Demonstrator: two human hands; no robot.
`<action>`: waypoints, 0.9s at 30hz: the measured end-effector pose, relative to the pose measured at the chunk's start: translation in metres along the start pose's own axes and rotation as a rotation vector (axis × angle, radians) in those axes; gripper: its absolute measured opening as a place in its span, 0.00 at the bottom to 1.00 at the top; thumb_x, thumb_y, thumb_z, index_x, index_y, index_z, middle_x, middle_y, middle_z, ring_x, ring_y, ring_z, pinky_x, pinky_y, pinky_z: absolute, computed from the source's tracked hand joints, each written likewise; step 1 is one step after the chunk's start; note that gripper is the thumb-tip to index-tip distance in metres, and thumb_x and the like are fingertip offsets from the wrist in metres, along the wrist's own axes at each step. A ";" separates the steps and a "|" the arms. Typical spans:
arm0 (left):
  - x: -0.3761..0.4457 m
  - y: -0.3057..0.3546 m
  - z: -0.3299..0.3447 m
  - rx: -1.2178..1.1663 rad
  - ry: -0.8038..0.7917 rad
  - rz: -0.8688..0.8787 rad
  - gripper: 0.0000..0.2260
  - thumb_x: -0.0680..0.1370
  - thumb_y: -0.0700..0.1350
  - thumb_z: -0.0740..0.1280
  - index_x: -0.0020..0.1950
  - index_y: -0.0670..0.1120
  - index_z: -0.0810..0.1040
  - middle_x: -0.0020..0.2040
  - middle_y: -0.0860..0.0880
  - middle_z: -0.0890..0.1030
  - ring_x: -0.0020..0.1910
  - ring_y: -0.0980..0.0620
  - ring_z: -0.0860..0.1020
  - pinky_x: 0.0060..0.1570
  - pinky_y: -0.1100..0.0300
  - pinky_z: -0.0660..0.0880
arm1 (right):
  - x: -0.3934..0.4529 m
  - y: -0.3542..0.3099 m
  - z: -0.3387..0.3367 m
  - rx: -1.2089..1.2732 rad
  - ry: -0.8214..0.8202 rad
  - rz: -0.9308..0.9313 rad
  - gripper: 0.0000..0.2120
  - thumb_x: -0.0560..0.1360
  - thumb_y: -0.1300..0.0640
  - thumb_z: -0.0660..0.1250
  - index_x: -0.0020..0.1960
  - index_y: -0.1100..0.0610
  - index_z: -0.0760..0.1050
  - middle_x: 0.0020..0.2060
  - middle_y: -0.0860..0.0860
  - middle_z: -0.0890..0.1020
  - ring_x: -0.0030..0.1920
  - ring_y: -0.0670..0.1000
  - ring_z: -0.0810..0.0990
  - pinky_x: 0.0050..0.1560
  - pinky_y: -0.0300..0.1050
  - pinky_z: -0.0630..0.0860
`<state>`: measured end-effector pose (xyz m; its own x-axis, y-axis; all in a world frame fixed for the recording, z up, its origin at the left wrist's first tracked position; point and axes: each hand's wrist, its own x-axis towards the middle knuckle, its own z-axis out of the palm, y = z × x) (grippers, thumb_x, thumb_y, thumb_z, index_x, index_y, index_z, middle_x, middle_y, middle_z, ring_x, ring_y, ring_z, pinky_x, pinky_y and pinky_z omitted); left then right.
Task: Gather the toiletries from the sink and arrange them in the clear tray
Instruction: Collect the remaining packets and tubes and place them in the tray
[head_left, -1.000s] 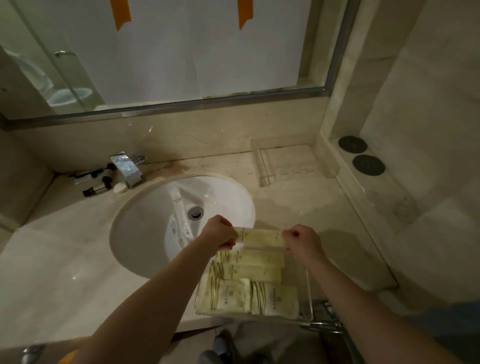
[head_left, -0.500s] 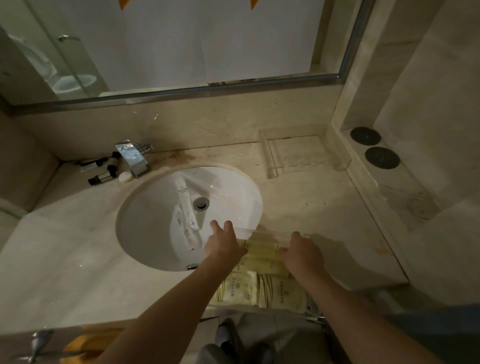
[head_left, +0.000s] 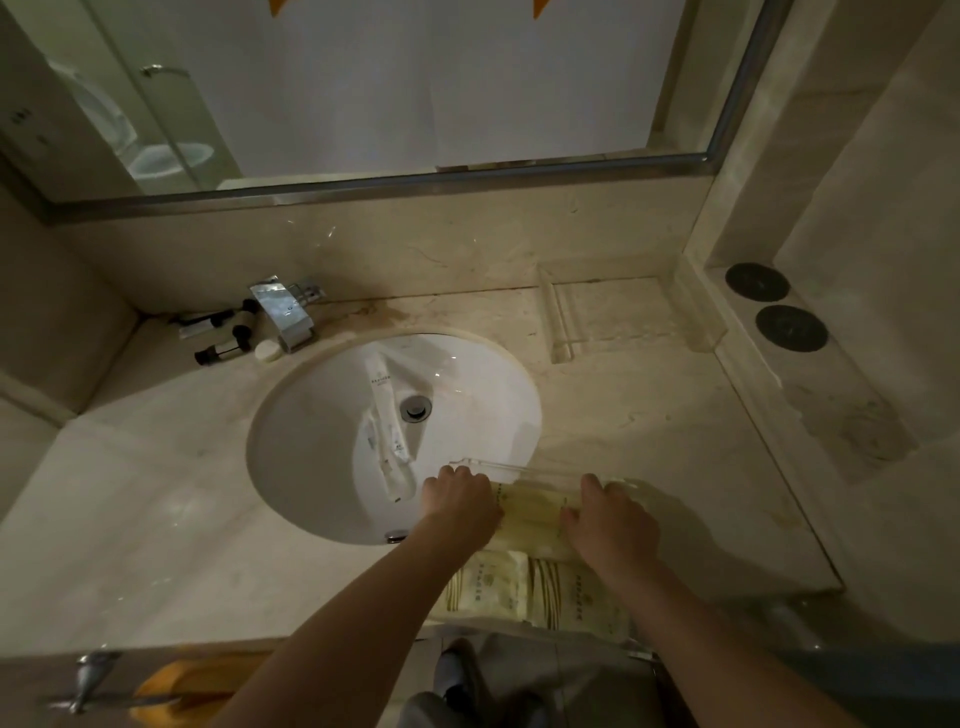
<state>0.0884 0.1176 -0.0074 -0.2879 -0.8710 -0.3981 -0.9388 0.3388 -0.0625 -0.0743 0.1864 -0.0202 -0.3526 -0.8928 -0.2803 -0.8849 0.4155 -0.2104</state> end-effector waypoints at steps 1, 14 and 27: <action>0.001 -0.002 -0.001 -0.020 -0.010 0.008 0.19 0.78 0.57 0.60 0.60 0.45 0.75 0.60 0.45 0.77 0.59 0.45 0.74 0.55 0.51 0.72 | 0.001 -0.001 -0.002 -0.030 -0.025 -0.007 0.19 0.77 0.44 0.56 0.64 0.53 0.67 0.58 0.55 0.75 0.55 0.57 0.77 0.45 0.47 0.71; 0.005 -0.064 -0.039 -0.589 0.191 -0.307 0.09 0.76 0.48 0.61 0.50 0.45 0.75 0.48 0.46 0.78 0.45 0.46 0.77 0.43 0.55 0.74 | 0.028 -0.080 -0.034 0.149 0.125 -0.225 0.07 0.77 0.51 0.60 0.47 0.55 0.71 0.41 0.50 0.78 0.39 0.52 0.78 0.37 0.45 0.75; 0.041 -0.164 0.005 -1.174 0.052 -0.667 0.12 0.74 0.45 0.65 0.56 0.42 0.76 0.50 0.43 0.80 0.51 0.42 0.79 0.50 0.52 0.79 | 0.091 -0.201 0.018 0.414 -0.327 -0.274 0.10 0.76 0.52 0.62 0.55 0.52 0.77 0.57 0.54 0.74 0.53 0.55 0.77 0.55 0.48 0.75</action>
<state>0.2314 0.0282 -0.0176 0.3003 -0.7703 -0.5625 -0.5004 -0.6293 0.5946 0.0768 0.0253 -0.0204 0.0426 -0.9045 -0.4243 -0.7151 0.2689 -0.6452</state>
